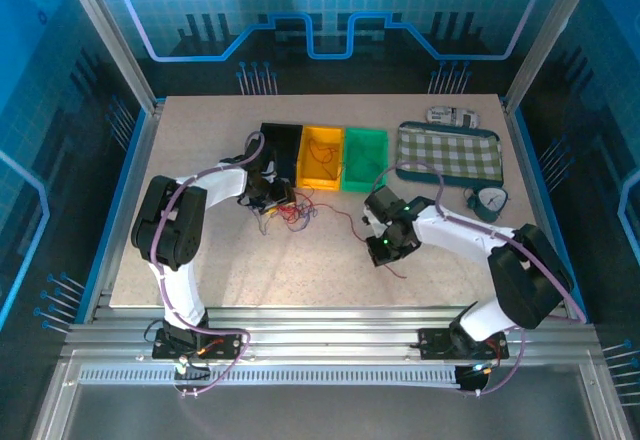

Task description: Untangle the cables

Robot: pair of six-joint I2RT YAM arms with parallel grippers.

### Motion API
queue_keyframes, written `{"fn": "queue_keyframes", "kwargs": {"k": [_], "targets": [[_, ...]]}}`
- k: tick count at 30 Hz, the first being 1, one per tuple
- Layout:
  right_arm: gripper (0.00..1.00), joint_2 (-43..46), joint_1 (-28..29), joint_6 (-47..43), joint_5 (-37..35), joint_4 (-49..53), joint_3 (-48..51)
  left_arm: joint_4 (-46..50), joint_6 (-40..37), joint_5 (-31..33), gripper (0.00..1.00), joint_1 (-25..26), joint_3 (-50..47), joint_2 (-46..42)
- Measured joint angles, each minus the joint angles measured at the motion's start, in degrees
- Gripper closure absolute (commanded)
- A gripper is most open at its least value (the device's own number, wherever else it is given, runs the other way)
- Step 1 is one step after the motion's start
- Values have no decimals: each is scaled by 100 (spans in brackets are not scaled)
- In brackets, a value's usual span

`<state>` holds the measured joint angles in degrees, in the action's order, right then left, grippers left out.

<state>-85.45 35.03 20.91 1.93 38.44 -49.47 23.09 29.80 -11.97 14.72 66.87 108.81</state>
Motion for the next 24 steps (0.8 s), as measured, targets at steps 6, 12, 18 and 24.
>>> {"fn": "queue_keyframes", "kwargs": {"k": [6,12,18,24], "targets": [[100,107,-699,179,85,-348,0,-625,-74,-601,38,-162,-455,-240],[100,101,-804,264,313,-525,0,-719,-494,-951,37,-186,-658,-372],[100,7,-804,315,492,-723,28,-409,-1047,-1016,32,-2,-903,-765],[100,-116,-804,328,605,-798,33,-184,-1314,-793,35,420,-870,-758]]}}
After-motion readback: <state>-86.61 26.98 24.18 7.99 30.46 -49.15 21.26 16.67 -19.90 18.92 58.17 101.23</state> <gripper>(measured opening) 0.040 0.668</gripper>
